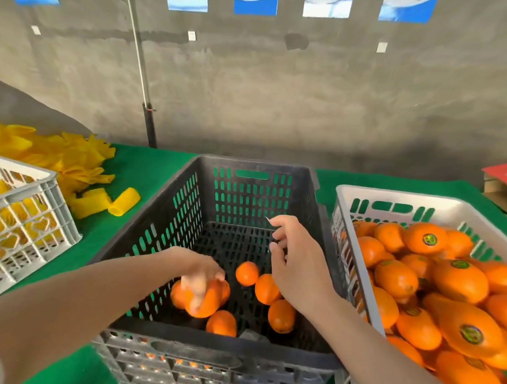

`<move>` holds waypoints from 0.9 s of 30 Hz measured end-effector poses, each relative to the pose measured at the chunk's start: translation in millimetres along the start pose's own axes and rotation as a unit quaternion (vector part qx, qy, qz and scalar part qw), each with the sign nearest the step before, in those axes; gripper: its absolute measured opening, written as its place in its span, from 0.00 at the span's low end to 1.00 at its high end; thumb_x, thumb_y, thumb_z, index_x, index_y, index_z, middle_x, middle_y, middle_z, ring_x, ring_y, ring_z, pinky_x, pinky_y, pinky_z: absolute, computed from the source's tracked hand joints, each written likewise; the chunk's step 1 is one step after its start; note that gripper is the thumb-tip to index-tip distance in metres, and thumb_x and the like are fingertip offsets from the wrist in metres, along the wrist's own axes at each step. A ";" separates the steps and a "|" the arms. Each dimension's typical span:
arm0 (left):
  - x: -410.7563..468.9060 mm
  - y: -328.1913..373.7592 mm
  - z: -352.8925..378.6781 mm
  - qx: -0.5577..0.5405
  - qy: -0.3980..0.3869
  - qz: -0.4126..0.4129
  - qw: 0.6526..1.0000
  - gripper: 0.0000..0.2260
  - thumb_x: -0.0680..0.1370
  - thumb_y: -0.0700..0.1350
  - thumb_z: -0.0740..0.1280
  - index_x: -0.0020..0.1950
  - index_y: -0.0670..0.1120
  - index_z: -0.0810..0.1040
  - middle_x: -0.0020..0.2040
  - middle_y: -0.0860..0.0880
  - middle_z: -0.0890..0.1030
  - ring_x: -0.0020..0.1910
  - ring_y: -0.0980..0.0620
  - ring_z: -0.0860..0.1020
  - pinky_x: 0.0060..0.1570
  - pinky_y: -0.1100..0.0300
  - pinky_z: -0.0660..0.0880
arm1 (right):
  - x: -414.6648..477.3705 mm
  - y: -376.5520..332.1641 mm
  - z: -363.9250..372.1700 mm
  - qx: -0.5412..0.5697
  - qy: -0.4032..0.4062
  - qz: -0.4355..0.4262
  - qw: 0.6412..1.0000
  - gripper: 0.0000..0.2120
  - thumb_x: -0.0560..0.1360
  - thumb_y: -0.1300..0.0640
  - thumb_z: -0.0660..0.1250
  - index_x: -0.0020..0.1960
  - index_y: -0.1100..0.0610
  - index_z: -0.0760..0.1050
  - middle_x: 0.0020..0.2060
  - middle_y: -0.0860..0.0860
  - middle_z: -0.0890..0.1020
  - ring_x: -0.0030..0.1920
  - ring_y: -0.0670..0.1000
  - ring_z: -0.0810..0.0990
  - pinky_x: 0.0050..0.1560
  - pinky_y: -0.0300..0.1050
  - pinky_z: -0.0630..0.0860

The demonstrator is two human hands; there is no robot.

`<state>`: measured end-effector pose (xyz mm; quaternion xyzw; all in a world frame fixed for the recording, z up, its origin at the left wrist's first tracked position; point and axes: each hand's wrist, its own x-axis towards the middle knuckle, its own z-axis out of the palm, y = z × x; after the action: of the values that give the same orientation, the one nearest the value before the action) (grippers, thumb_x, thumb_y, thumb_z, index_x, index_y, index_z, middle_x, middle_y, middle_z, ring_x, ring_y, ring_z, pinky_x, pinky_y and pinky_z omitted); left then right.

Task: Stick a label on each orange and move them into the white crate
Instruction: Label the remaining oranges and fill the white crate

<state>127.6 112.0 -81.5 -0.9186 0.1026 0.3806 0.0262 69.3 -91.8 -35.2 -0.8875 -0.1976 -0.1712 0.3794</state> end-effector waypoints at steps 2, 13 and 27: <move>-33.7 -4.1 -21.7 -0.233 0.049 0.060 0.969 0.32 0.69 0.43 0.75 0.70 0.50 0.67 0.69 0.45 0.69 0.53 0.47 0.77 0.41 0.60 0.79 | 1.5 -0.7 -4.0 0.057 0.025 0.020 0.998 0.07 0.78 0.58 0.62 0.53 0.47 0.70 0.45 0.41 0.74 0.47 0.41 0.74 0.45 0.30 0.70; -135.6 60.0 -10.0 -0.730 0.079 0.269 0.623 0.36 0.62 0.55 0.77 0.67 0.44 0.72 0.52 0.39 0.83 0.44 0.41 0.83 0.37 0.56 0.79 | -22.6 -23.0 -80.0 0.338 -0.076 0.049 0.937 0.07 0.78 0.62 0.63 0.45 0.55 0.78 0.52 0.46 0.81 0.53 0.44 0.79 0.54 0.42 0.78; -171.2 181.4 -0.4 -0.689 0.046 0.300 0.658 0.27 0.72 0.59 0.66 0.68 0.48 0.72 0.47 0.42 0.81 0.28 0.52 0.72 0.38 0.60 0.69 | -86.5 -13.2 -183.2 0.168 -0.129 -0.067 0.975 0.07 0.78 0.63 0.63 0.42 0.54 0.73 0.51 0.51 0.74 0.52 0.43 0.73 0.48 0.35 0.71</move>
<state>-27.8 -36.5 44.9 -0.6094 0.0822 0.2864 -0.7347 -39.9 -238.3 53.3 -0.8106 -0.3300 -0.0447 0.4817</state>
